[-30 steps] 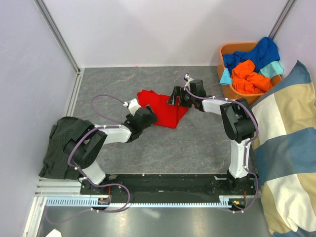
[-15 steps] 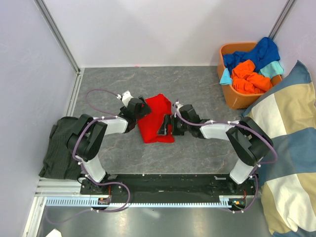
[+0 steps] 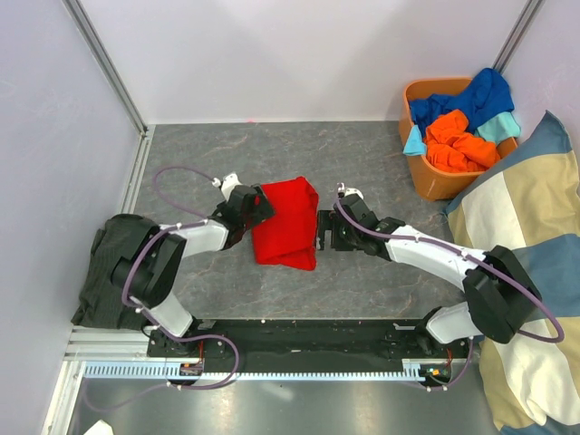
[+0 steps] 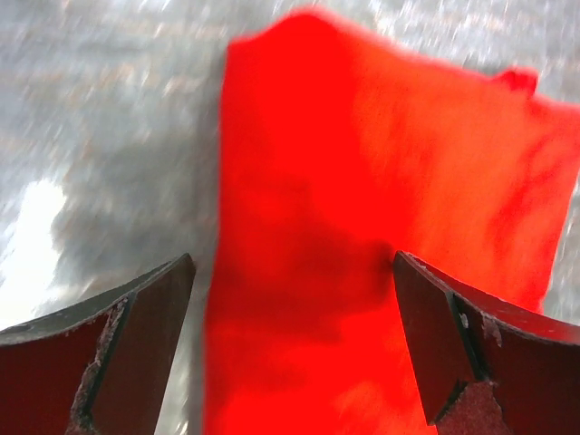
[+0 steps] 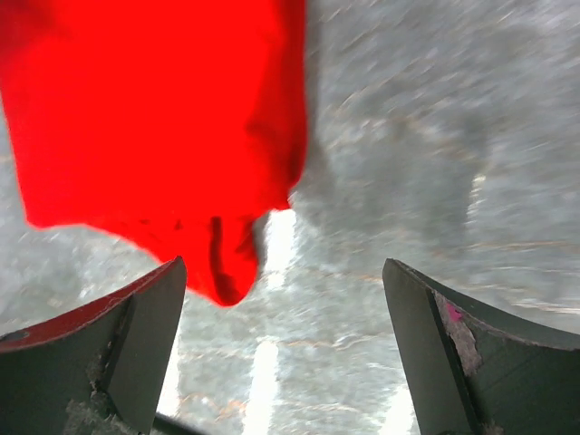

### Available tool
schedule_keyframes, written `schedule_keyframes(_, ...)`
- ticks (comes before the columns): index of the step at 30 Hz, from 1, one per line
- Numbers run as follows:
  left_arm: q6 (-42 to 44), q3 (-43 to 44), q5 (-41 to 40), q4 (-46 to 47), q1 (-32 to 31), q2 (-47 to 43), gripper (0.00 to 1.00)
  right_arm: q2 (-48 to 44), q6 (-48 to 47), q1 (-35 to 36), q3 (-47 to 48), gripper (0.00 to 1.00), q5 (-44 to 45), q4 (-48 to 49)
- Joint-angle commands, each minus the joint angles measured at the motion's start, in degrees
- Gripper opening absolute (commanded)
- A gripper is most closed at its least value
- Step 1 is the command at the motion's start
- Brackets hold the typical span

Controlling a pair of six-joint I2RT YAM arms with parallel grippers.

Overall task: Fold and stack the t-shirts
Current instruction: Put the neatly folded tshirt into the corner of the board with the left arm

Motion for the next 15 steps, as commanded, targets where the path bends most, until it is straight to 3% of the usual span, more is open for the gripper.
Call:
schedule_keyframes(1, -0.2, -6.1, 4.2, -4.9, 0.4, -6.0, 1.00, -0.3, -2.9, -0.9, 2.6, 0.98, 7.3, -4.3)
schedule_keyframes(7, -4.6, -16.1, 11.6, 3.0, 0.4, -9.2, 1.00, 4.2, -5.1, -1.6, 3.4, 0.98, 5.6, -0.7)
schedule_keyframes(15, -3.3, -19.9, 19.9, 16.8, 0.4, -5.3, 1.00, 9.9, -6.3, -1.7, 5.6, 0.98, 3.0, 1.2)
